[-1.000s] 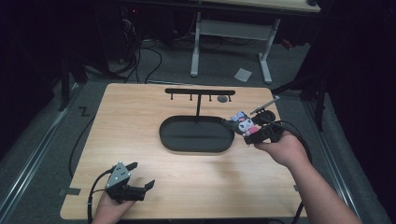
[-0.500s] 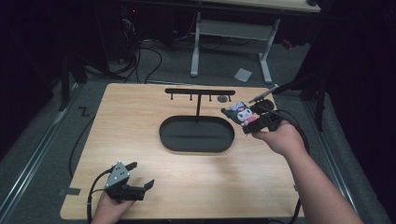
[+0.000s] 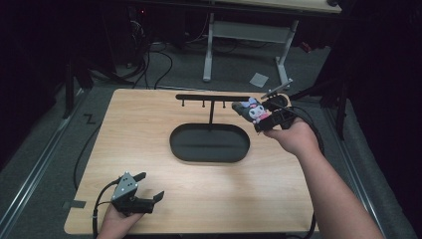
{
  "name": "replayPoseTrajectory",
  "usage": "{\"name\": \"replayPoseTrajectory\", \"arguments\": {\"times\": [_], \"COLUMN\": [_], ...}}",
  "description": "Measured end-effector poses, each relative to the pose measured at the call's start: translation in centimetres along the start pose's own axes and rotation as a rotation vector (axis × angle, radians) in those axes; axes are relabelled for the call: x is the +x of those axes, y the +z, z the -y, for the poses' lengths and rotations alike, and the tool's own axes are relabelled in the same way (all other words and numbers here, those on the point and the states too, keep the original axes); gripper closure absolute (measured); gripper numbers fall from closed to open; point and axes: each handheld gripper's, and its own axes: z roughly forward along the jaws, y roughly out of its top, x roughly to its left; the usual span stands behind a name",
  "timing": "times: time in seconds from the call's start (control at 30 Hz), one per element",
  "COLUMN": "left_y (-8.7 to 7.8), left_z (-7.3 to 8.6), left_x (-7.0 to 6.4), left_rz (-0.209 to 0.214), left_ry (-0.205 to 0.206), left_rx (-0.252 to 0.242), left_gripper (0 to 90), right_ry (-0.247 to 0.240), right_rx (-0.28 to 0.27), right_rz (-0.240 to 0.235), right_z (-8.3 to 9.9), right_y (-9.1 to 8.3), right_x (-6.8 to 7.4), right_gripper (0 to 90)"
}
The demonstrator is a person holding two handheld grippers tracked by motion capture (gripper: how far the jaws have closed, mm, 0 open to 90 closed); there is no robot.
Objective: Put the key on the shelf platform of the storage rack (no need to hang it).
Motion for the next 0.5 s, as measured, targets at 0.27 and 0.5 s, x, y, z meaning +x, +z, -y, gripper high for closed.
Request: {"name": "replayPoseTrajectory", "arguments": {"times": [0.27,0.5], "left_y": [0.0,-0.1], "left_z": [0.0,0.0], "left_x": [0.1,0.2], "left_rz": [-0.001,-0.002], "left_ry": [-0.002,-0.005], "left_rx": [-0.001,-0.002], "left_gripper": [5.5,5.5], "right_ry": [0.008,0.019], "right_rx": [-0.018,-0.022], "right_rz": [0.001,0.010], "right_z": [-1.1,-1.9], "right_y": [-0.4,-0.2], "right_x": [0.1,-0.2], "right_gripper": [46.4,46.4]}}
